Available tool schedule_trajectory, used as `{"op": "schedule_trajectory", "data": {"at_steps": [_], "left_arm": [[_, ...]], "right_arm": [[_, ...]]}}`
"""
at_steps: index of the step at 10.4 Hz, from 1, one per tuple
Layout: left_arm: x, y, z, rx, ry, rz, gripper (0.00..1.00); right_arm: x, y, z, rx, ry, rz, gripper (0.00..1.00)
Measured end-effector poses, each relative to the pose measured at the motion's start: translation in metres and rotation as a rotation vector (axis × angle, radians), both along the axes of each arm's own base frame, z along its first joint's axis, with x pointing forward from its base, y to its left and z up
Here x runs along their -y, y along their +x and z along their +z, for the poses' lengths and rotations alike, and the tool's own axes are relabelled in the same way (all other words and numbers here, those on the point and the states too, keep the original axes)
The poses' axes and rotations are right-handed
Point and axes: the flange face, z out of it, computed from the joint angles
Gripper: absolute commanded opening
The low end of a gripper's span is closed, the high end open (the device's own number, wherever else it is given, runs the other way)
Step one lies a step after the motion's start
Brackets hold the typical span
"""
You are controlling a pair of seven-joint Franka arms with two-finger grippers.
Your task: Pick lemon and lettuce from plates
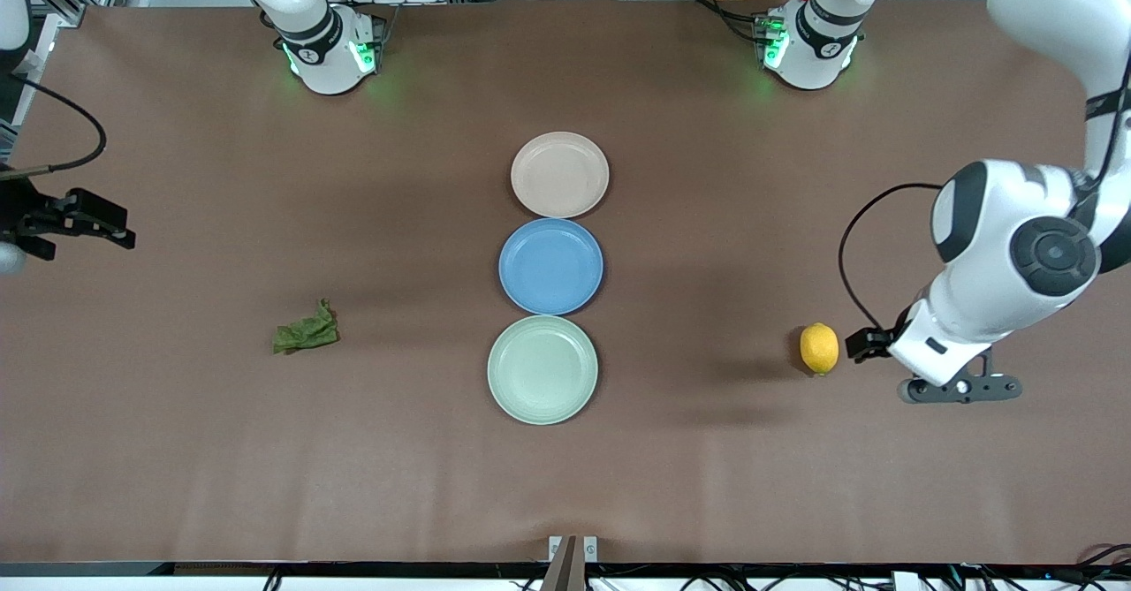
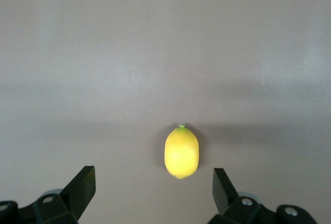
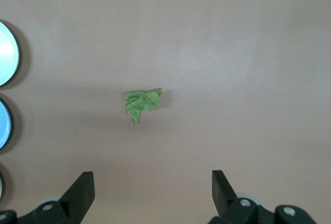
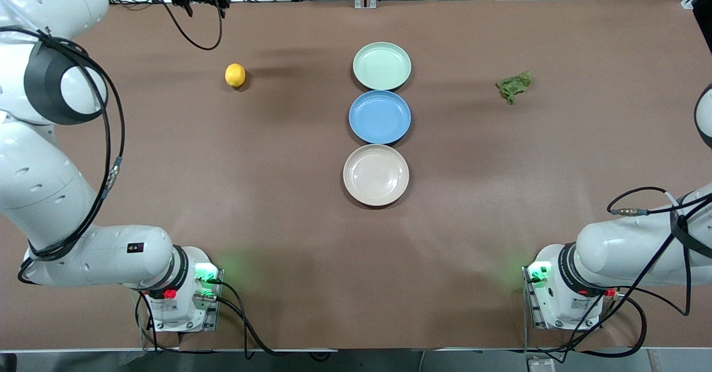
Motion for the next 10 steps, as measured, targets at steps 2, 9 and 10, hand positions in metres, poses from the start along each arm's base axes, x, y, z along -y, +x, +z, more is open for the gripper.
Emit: {"op": "schedule_trajectory", "data": {"at_steps": [2, 9, 10], "left_arm": [[-0.003, -0.008, 0.041, -0.020, 0.018, 0.010, 1.00], [-0.011, -0.055, 0.156, 0.018, -0.048, 0.064, 1.00], [-0.011, -0.064, 0.169, 0.017, -0.043, 0.065, 1.00]], "right_arm": [[-0.014, -0.012, 0.005, 0.036, -0.015, 0.022, 1.00], [-0.018, -0.028, 0.005, 0.094, -0.024, 0.022, 1.00], [-0.020, -0.029, 0.006, 0.095, -0.023, 0.014, 1.00]]}}
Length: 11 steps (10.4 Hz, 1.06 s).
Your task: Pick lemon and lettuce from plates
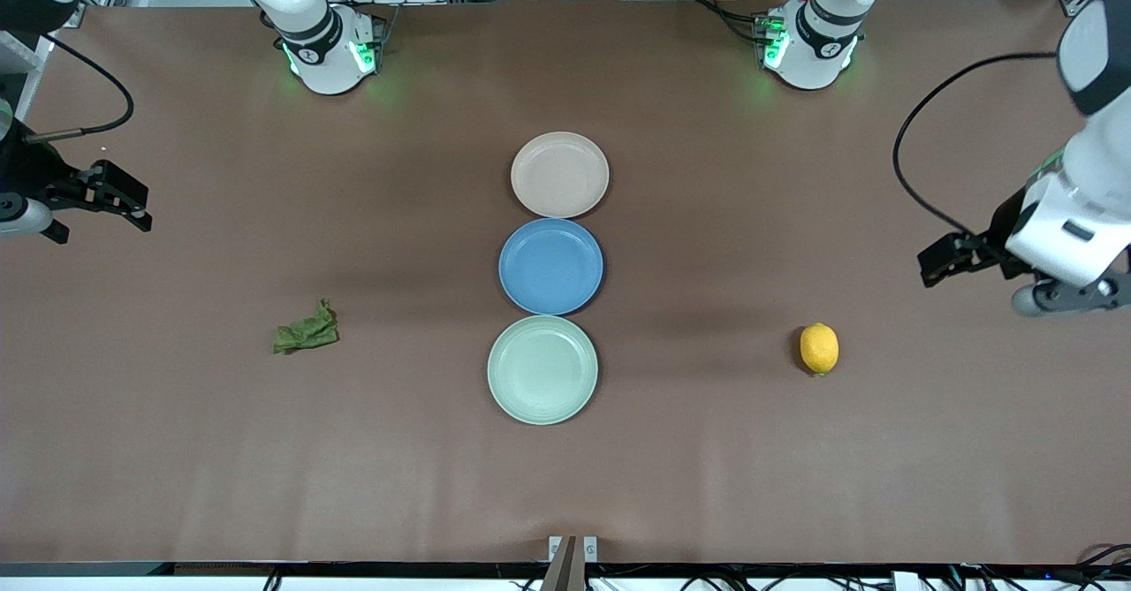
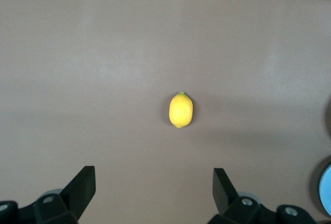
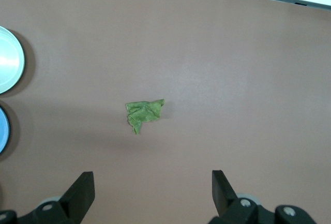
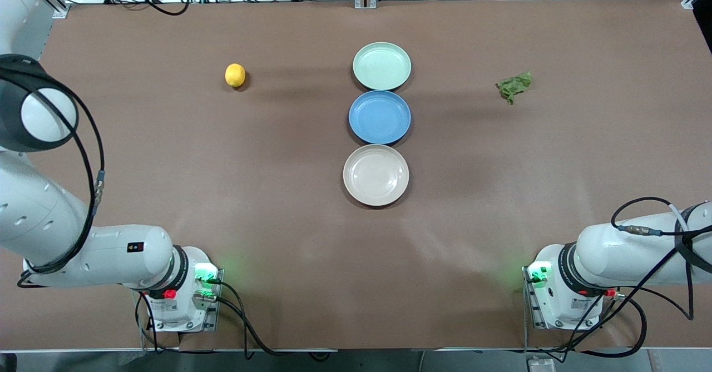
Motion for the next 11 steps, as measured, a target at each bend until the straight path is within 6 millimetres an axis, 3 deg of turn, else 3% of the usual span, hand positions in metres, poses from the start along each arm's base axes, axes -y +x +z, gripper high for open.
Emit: {"op": "schedule_trajectory", "data": {"at_steps": [8, 11], "left_arm": [[0.005, -0.038, 0.053, 0.020, -0.008, 0.001, 1.00], [0.001, -0.042, 0.059, 0.019, -0.056, 0.015, 1.00]], "right_arm": [[0.001, -0.004, -0.001, -0.008, 0.001, -0.010, 1.00], [-0.005, -0.004, 0.000, -0.007, 0.001, 0.000, 1.00]]}}
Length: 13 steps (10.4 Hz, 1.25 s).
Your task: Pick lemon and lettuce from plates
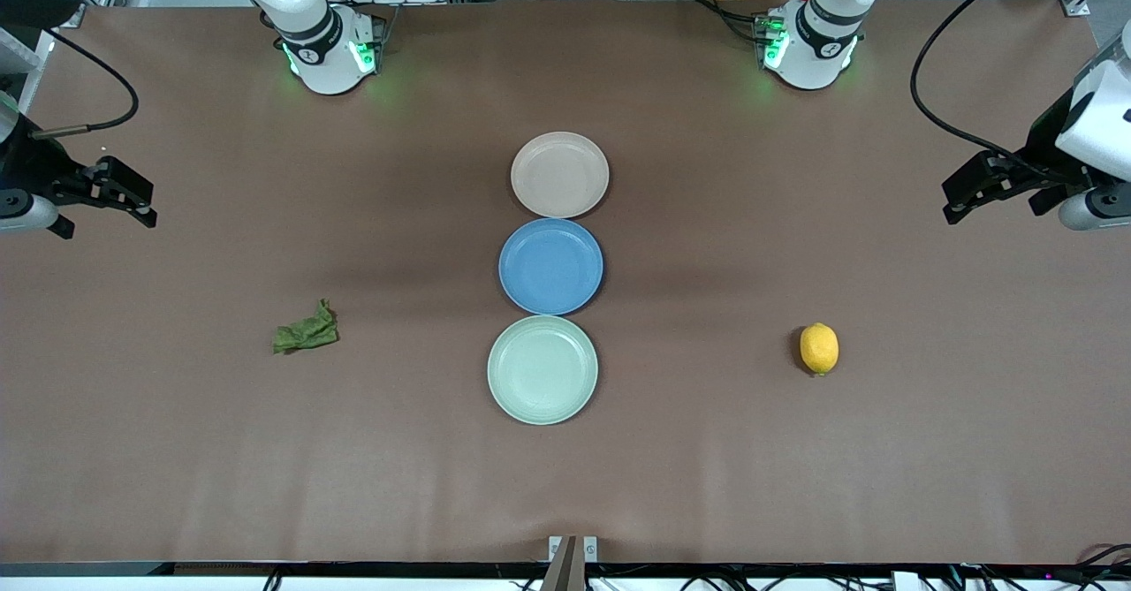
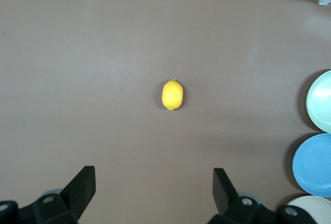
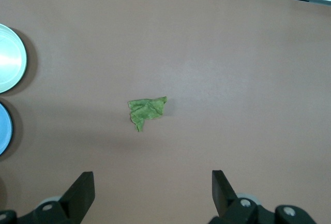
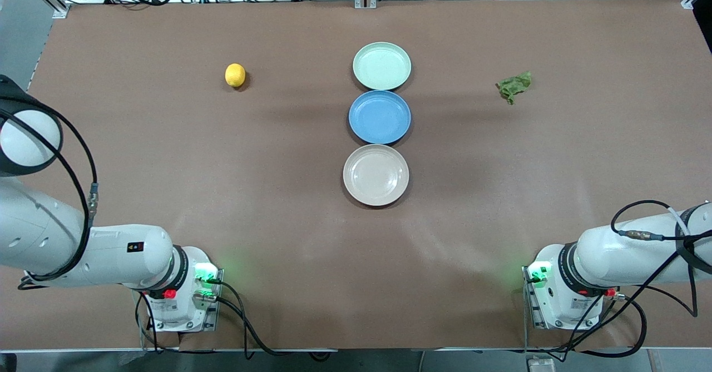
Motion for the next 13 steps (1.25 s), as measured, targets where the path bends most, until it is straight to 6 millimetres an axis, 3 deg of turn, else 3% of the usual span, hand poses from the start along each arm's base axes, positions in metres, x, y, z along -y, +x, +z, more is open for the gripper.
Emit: {"op": "schedule_trajectory", "data": {"at_steps": [2, 13], "left_arm": [[-0.0077, 0.0011, -0.0019, -0.006, -0.011, 0.015, 1.00], [-0.0082, -0.0037, -0.0063, -0.043, -0.006, 0.014, 1.00]], "right_arm": [[0.0021, 0.0000, 0.0000, 0.000, 0.001, -0.004, 1.00], [0.0090, -0.0009, 0.0051, 0.008, 0.001, -0.016, 1.00]]}}
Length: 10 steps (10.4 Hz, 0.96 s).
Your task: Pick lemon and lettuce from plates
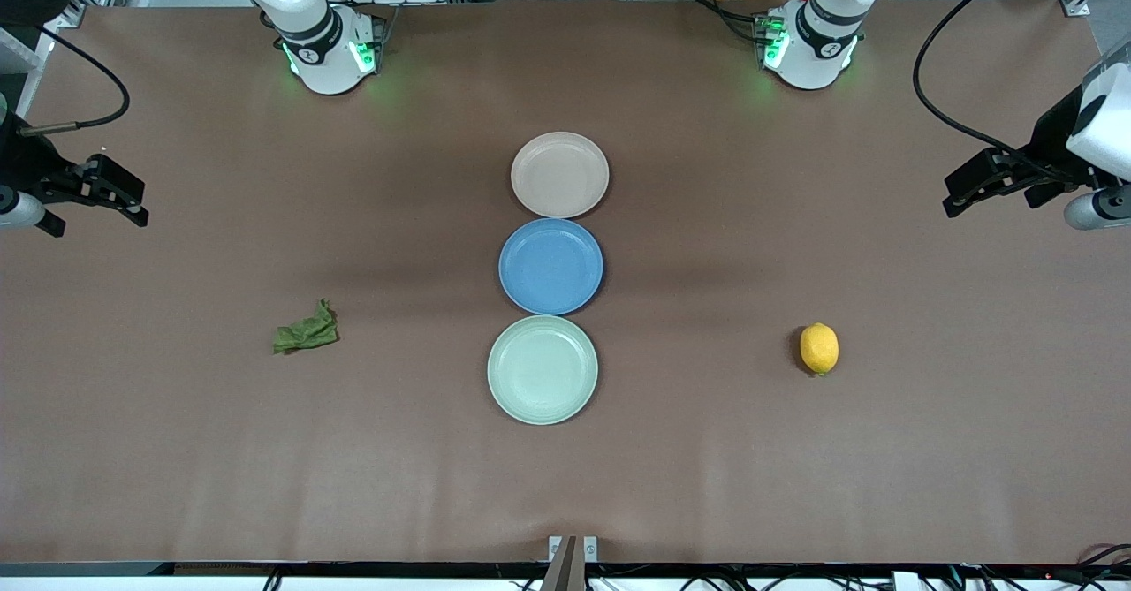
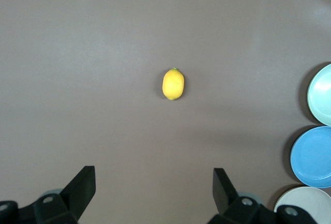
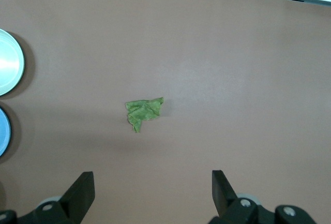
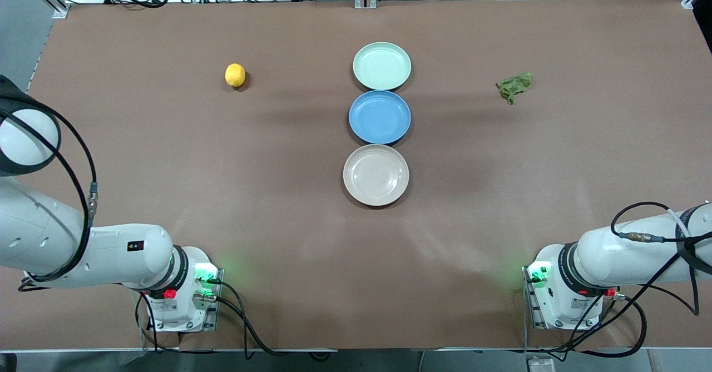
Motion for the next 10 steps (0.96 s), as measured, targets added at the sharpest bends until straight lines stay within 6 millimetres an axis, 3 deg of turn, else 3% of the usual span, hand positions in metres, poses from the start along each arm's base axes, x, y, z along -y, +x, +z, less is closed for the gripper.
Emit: {"op": "schedule_trajectory", "data": {"at_steps": [4, 10], "left_arm": [[0.002, 0.000, 0.000, -0.001, 0.002, -0.042, 1.00], [-0.012, 0.002, -0.001, -0.002, 0.008, -0.050, 1.00]], "right_arm": [[0.001, 0.000, 0.002, 0.004, 0.000, -0.002, 1.00], [0.002, 0.000, 0.004, 0.006, 0.000, -0.003, 1.00]]}}
